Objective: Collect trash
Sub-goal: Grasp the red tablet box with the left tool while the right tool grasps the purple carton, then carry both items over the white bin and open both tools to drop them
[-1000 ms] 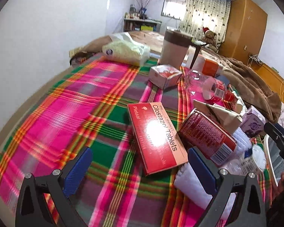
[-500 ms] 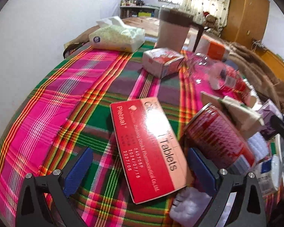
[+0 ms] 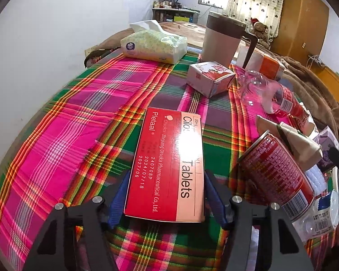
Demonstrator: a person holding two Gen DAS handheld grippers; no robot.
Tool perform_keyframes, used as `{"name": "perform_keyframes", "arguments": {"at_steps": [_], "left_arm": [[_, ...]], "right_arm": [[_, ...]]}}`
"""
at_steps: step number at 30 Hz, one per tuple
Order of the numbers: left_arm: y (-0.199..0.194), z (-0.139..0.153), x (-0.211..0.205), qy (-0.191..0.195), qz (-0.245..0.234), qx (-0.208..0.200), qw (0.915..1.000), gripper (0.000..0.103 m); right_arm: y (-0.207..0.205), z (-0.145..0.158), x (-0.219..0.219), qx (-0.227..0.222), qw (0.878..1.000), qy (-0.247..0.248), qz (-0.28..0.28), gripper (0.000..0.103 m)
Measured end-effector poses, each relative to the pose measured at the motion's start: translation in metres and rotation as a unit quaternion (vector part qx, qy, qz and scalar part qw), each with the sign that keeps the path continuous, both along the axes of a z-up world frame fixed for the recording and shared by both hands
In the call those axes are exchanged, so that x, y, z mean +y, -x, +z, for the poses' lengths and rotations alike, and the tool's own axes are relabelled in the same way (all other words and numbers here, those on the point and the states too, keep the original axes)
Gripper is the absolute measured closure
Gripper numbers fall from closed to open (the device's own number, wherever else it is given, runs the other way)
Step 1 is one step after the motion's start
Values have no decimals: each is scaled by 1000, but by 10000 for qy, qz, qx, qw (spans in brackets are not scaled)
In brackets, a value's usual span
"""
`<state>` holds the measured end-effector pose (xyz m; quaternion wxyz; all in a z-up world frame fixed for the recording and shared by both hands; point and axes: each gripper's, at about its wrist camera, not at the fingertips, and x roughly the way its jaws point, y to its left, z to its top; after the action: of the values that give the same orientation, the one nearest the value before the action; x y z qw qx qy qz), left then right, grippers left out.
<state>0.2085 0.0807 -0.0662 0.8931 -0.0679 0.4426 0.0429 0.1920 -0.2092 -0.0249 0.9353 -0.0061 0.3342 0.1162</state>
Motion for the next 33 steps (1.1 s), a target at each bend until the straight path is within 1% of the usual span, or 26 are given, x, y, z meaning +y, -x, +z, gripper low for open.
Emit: {"name": "perform_keyframes", "arguments": {"at_steps": [8,15,20,24,27,33], "left_arm": [[7,3,1,108,15,-152,9998,40],[24,25,-5,47,-97,-490,9987,40],[37,51,-19,100,-334,-757,9965,40],[48,72,-38,186,-583,-977,9933,40],[55,86,-60,224,-864,-1122,9897,40],[63,104,-104,321,-1352,-1302,9817,40]], "right_arm": [[9,7,-1,-232,9997,6,-106,55],[18,17,-7,-401,9988,-110,-259,55],[26,27,-18,-475,9978,-236,-399,55],[39,38,-29,-599,9963,-284,-541,55],[47,44,-40,-687,9950,-282,-661,55],[61,53,-69,-767,9914,-283,-1022,55]]}}
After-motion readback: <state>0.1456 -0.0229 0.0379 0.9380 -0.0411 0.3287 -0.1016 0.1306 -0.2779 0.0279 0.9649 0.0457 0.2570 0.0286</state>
